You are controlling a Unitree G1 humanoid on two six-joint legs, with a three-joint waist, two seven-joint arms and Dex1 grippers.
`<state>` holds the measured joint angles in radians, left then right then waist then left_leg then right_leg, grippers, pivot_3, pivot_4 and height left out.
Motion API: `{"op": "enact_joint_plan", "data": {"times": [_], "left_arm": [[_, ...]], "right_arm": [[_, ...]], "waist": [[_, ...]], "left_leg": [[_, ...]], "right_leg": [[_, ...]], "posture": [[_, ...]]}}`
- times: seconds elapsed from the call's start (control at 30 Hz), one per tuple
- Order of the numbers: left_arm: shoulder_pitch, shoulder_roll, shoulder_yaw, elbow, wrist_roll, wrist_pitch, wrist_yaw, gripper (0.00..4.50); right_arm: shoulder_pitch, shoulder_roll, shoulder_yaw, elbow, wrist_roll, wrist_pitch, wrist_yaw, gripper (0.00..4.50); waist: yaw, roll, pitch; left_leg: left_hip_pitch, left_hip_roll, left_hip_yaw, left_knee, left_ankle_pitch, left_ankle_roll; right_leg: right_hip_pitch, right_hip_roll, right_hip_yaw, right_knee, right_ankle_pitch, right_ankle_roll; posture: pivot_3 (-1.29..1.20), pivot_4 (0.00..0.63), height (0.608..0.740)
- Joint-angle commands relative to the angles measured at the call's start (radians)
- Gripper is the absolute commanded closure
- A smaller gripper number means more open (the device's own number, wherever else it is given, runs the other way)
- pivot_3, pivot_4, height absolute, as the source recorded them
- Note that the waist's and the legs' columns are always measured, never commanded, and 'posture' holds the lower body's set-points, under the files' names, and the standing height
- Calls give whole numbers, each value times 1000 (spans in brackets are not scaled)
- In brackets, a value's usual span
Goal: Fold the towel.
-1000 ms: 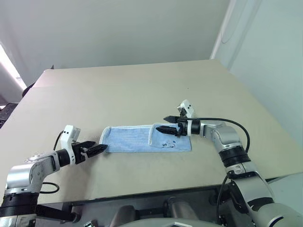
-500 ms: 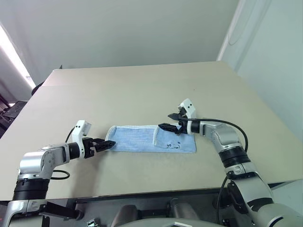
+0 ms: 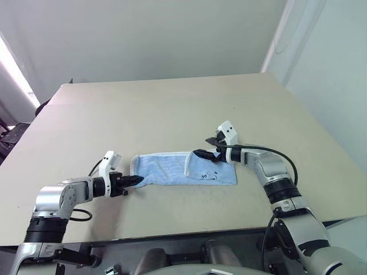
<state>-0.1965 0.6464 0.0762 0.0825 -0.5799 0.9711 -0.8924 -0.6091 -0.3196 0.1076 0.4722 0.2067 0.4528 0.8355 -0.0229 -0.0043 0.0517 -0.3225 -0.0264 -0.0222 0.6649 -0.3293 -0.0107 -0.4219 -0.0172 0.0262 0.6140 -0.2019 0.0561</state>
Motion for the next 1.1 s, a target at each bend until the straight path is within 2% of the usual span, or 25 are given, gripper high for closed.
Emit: {"op": "enact_joint_plan", "data": {"times": [0.03,0.13,0.3,0.53,0.63,0.83,1.1], "left_arm": [[24,45,37,-43,-6,18,5,4481],[66,106,100,-101,-37,57,-2,4481],[179,213,261,-251,-136,175,0,4481],[354,330,434,-274,-161,200,-45,4481],[354,348,462,-270,-181,204,-57,4481],[192,285,410,-366,-297,236,-22,4481],[-14,188,124,-386,-304,239,-12,4481]], "right_arm": [[3,-6,-44,-97,77,9,69,0],[36,-25,-77,-220,186,85,154,0],[37,-49,-155,-368,321,219,152,0],[65,-85,-110,-317,260,202,126,0],[76,-93,-99,-324,263,203,135,0],[80,-101,-75,-338,242,161,148,0],[94,-103,-86,-318,207,123,96,0]], "waist": [[-5,0,0],[-22,-1,1],[-35,-3,3],[-47,-3,5],[-46,-3,7],[-43,-4,7],[-42,-4,8]], "left_leg": [[0,0,0,0,0,0],[-1,1,-1,-1,0,0],[-2,5,-1,-2,0,1],[-1,6,-2,-2,0,1],[-1,6,-2,-2,0,1],[-2,4,-1,-2,0,0],[-2,3,0,-2,-1,0]], "right_leg": [[0,0,0,0,0,0],[-1,1,0,0,1,2],[-5,3,0,1,1,1],[-4,4,-1,1,-1,-2],[-4,4,-1,0,-1,-3],[-4,3,-1,0,-1,-2],[-4,4,1,0,1,0]], "posture": [[0,0,740],[0,0,740],[0,0,740],[0,0,740],[0,0,740],[0,0,740],[0,0,740]]}}
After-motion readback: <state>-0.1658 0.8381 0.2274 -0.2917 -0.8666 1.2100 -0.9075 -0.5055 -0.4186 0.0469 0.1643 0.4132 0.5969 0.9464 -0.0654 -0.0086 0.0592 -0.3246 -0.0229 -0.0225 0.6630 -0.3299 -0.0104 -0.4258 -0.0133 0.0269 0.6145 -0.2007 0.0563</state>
